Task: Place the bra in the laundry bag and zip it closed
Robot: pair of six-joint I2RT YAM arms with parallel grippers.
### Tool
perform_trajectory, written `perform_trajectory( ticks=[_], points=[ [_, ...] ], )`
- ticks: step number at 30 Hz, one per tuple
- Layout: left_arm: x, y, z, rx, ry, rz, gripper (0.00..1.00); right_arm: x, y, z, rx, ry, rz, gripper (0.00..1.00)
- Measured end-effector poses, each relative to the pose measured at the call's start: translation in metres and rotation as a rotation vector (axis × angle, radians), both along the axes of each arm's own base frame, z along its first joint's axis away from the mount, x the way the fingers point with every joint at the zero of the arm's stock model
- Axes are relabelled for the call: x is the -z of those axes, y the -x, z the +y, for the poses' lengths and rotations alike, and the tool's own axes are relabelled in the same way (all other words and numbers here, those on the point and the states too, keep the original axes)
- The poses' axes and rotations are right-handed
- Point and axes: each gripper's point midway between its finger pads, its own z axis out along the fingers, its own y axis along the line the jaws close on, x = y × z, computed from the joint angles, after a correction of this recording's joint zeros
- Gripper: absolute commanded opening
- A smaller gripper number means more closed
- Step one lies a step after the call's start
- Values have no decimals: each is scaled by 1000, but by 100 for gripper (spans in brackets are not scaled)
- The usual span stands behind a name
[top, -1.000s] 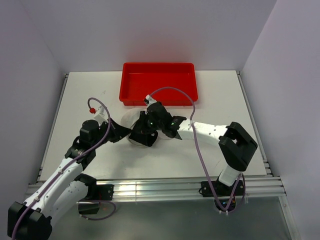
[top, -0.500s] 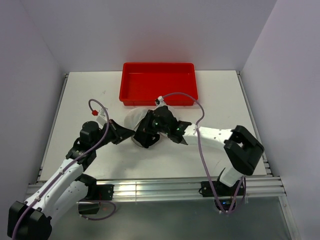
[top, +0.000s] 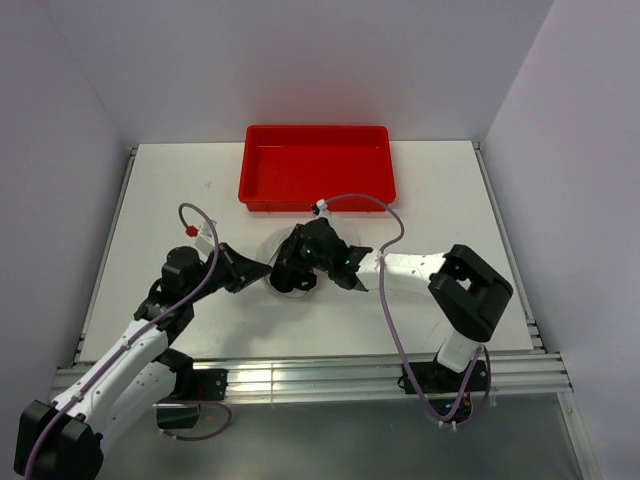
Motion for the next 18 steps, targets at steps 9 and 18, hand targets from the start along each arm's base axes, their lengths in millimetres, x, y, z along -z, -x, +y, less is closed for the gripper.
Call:
perform_trajectory(
  ticks=[9, 18],
  points=[
    [12, 1, 5, -37, -13, 26, 0, 7, 3, -21, -22, 136, -61, 88],
    [7, -15, 20, -129, -112, -19, 0, -44, 20, -54, -121, 216, -206, 89]
  ],
)
